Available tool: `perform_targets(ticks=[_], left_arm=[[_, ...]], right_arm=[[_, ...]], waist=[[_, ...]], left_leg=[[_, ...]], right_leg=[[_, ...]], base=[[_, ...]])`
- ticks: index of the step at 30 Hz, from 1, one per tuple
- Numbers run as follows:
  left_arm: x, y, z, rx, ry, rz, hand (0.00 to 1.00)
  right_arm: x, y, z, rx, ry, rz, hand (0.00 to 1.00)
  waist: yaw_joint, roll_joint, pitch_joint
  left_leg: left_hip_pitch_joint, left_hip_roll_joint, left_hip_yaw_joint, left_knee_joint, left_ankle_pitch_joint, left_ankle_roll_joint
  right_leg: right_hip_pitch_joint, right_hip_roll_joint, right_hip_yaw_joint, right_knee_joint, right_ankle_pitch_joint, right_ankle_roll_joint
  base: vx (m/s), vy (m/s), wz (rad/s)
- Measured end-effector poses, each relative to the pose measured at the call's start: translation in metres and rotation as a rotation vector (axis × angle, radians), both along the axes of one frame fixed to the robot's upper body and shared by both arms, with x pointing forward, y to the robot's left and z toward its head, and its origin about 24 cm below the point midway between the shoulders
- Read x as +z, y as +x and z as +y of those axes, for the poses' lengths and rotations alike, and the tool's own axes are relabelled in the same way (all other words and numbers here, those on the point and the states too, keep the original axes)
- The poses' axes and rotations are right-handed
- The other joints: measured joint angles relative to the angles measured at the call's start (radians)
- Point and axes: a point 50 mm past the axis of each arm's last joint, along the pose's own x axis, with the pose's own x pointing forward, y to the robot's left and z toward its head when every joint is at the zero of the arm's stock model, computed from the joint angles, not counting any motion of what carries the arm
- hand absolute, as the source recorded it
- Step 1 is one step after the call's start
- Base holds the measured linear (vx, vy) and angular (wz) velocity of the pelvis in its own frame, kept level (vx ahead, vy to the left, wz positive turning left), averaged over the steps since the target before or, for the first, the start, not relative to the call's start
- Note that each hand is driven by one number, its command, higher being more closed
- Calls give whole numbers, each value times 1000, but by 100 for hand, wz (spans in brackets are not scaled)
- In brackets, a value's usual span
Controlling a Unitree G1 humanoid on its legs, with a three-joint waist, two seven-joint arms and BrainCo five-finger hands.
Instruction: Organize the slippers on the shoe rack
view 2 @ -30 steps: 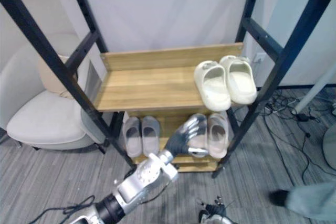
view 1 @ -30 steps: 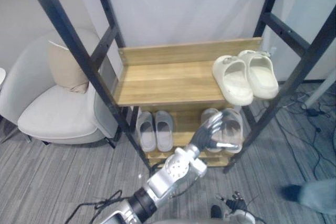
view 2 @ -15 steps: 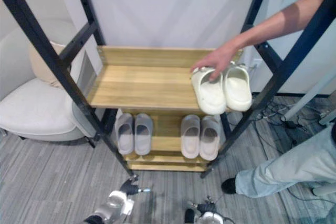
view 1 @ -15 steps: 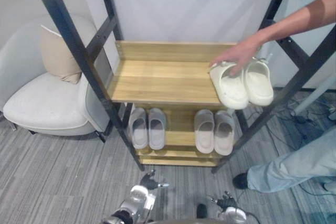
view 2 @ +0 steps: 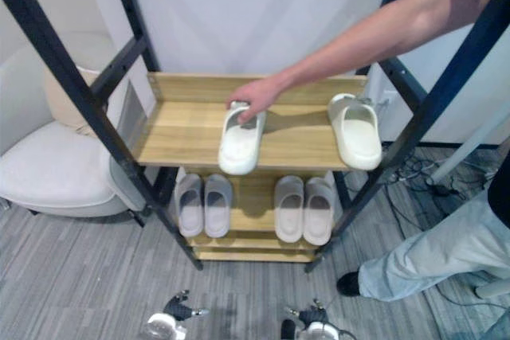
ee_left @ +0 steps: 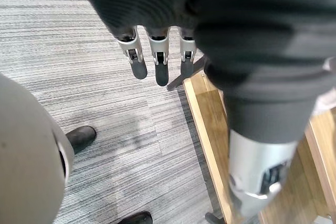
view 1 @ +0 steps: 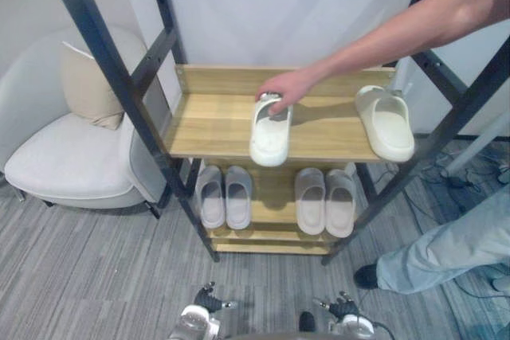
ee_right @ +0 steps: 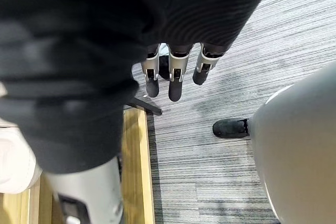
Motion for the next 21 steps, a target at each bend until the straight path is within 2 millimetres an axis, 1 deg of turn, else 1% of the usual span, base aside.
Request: perform_targets(ticks=[10,14,16,17,21], left_arm=[[-1,-3,-2,-8,-2,5,0],[-1,-4,-7,-55,-2,5,0],[-1,-3,-12,-96,-3,0,0],[0,-1,-16,-151,6,-5,0],[1,1,-27,-264,10,-22,0]], right_arm=[[0,1,0,3,-1,-1,0],[0,0,-1,4,-3,0,0],[0,0,-1,4,-4,0,0],[0,0,-1,6,-6,0,0],[0,1,-1,13,-9,0,0]], waist=[[0,4,2],[0,7,3],[-1,7,3],[-1,8,4],[-1,10,4]], left_leg=[[16,0,-1,-4,0,0],[16,0,-1,-4,0,0],[16,0,-1,-5,0,0],[16,-1,-1,-5,0,0],[16,-1,-1,-5,0,0]], right_leg=[[15,0,-1,0,-4,0],[14,0,-1,0,-4,0],[14,0,-1,0,-4,1],[15,0,-1,0,-4,1],[15,0,-1,0,-4,1]], base=[[-12,-6,0],[0,0,0],[0,0,0],[0,0,0],[0,0,0]])
